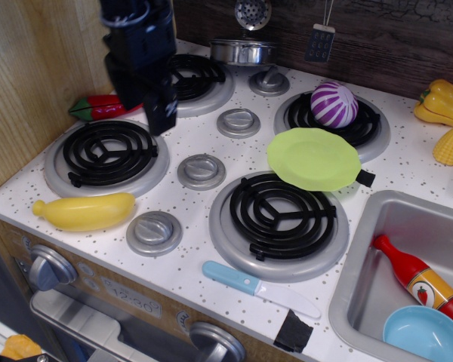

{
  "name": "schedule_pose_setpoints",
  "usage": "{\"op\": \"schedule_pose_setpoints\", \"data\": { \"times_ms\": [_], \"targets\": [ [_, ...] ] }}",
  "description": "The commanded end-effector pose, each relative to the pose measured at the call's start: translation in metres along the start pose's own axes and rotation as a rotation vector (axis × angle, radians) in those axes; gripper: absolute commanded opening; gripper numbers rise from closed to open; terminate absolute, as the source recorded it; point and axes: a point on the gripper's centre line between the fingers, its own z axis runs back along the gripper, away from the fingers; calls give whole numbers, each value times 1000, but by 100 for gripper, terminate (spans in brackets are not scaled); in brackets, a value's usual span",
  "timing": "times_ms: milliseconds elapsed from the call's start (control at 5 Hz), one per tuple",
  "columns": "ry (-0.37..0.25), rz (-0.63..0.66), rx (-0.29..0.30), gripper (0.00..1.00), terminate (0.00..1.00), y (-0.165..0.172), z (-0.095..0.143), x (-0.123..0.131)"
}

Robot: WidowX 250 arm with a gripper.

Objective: Put banana on plate

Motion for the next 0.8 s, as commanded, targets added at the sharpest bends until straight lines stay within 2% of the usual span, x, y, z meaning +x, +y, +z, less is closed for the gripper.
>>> {"op": "schedule_pose_setpoints", "data": {
  "times_ms": [0, 400, 600],
  "targets": [
    [-56, -23, 73, 100, 0, -12, 7, -23],
    [-25, 41, 94, 100, 0, -18, -13, -63],
    [-47, 34, 93, 100, 0, -16, -27, -75]
  ]
}}
